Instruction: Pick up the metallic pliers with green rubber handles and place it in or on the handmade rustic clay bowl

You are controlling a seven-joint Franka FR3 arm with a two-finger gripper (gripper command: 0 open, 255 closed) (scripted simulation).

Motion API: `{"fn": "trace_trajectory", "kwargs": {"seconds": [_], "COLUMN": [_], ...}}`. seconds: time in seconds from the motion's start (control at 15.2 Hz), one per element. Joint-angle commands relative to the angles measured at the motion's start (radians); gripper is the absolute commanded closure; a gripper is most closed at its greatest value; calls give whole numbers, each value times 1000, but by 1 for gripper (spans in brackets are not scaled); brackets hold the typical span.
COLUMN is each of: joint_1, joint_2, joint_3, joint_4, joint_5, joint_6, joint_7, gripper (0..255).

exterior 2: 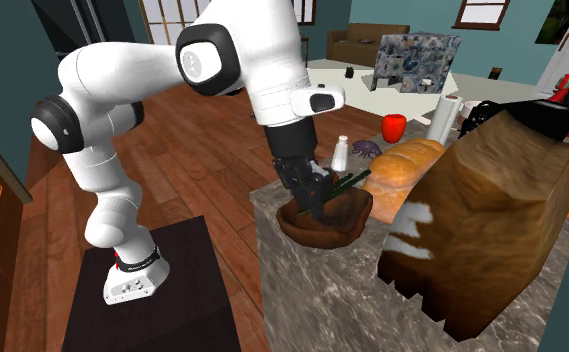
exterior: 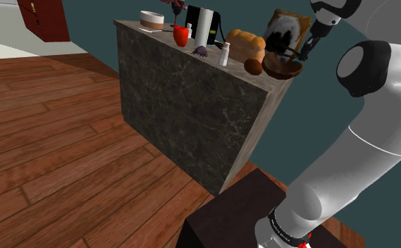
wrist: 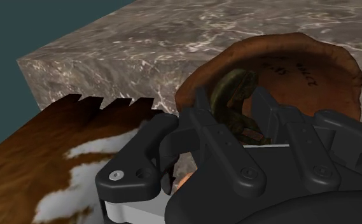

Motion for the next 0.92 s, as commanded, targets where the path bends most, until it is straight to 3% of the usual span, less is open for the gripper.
{"fn": "trace_trajectory", "kwargs": {"seconds": [0.0, 0.59, 0.66, 0.86], "joint_1": [7, 11, 11, 11], "joint_2": [-18, -32, -32, -32], "joint_3": [5, 9, 9, 9], "joint_4": [-48, -87, -87, -87], "joint_5": [-14, -24, -24, -24], "joint_6": [33, 61, 61, 61], "joint_7": [11, 18, 18, 18], "gripper": [255, 255, 0, 0]}}
